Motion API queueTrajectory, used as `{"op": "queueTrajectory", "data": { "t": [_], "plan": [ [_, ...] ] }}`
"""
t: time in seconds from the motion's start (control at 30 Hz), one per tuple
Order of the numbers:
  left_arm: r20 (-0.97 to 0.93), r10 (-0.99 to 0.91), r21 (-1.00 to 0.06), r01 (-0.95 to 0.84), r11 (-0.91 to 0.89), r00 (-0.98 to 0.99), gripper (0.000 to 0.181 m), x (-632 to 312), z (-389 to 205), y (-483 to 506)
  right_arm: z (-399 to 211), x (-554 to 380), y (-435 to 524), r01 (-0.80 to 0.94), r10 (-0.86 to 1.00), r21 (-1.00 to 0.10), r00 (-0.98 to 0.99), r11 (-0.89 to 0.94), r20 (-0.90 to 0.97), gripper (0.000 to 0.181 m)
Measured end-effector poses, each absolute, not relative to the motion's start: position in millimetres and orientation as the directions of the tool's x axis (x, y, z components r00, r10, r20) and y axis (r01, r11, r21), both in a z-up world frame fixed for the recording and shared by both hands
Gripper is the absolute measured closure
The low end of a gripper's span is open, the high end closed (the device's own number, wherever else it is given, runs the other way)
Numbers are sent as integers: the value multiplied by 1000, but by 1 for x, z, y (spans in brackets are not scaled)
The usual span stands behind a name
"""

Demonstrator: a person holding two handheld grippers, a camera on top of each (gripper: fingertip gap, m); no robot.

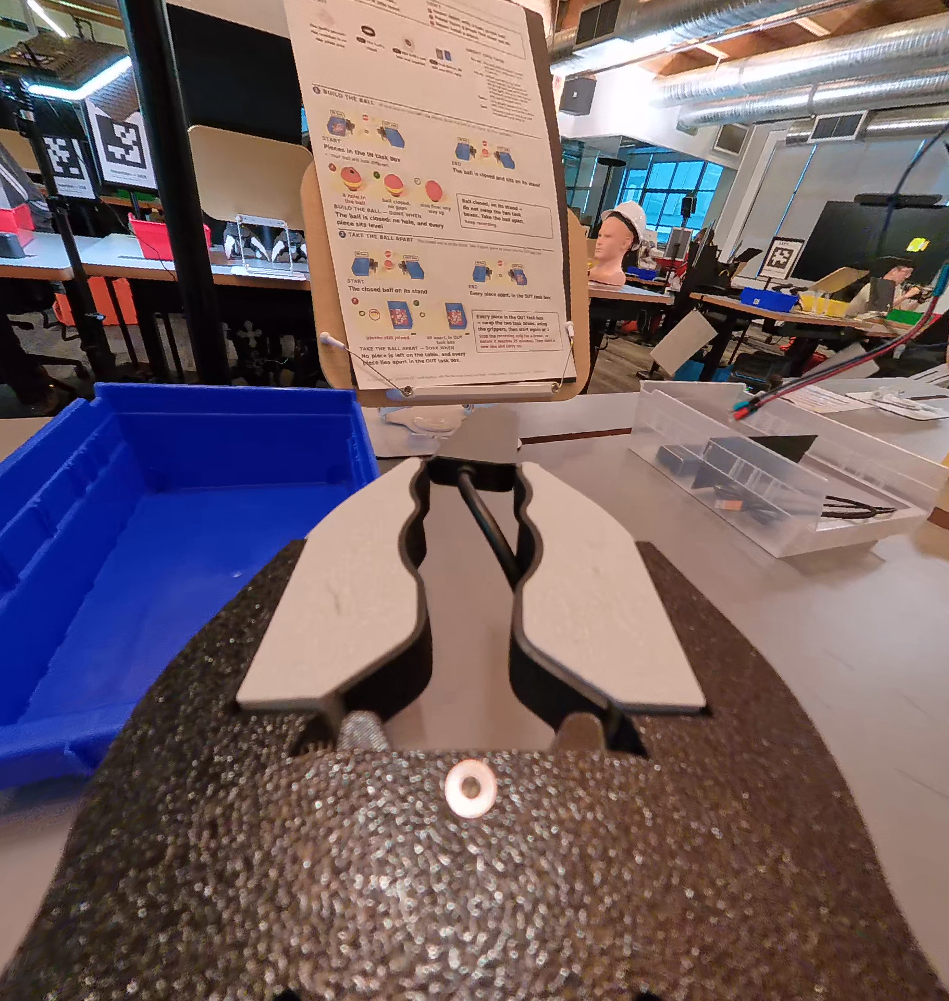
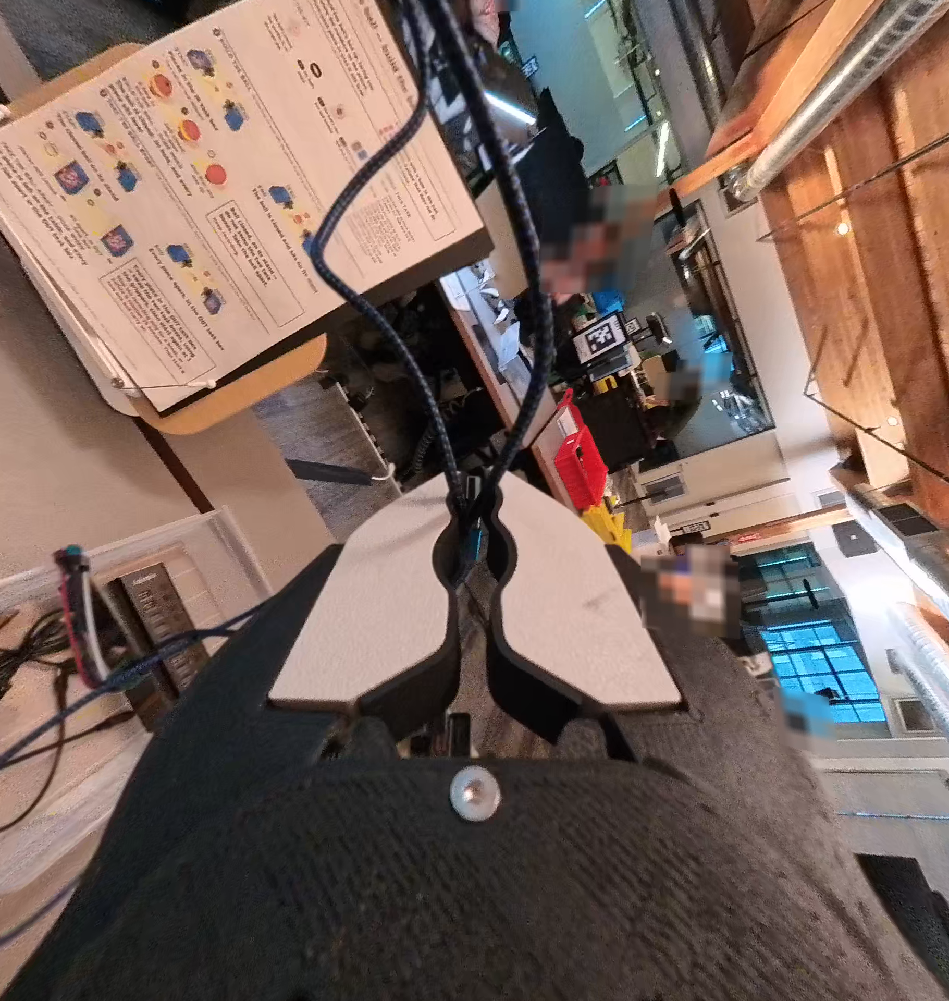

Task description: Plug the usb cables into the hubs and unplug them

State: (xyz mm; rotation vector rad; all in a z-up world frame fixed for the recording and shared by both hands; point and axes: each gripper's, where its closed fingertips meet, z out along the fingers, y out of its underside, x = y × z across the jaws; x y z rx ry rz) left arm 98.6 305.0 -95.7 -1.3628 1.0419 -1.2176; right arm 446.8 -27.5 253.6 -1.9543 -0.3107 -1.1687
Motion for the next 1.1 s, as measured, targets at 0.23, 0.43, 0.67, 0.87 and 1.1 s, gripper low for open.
{"op": "queueTrajectory", "data": {
  "t": [0.23,0.43,0.67,0.87,1.1],
  "plan": [
    [133,-985,-991,3,-133,114,153,102,-99,302,185,450,-41,472,-36,-518,713,-713,700,177],
    [137,-984,-990,-1,-138,116,153,103,-101,303,146,441,-37,458,53,-523,787,-719,615,177],
    [122,-986,-992,-1,-123,116,153,102,-99,302,148,418,-2,515,127,-592,810,-620,572,177],
    [100,-990,-994,50,-95,100,153,99,-82,290,128,410,12,538,203,-601,820,-591,534,177],
    [15,-997,-997,76,-10,73,153,102,-64,258,81,415,8,552,274,-604,826,-575,493,177]
  ]
}}
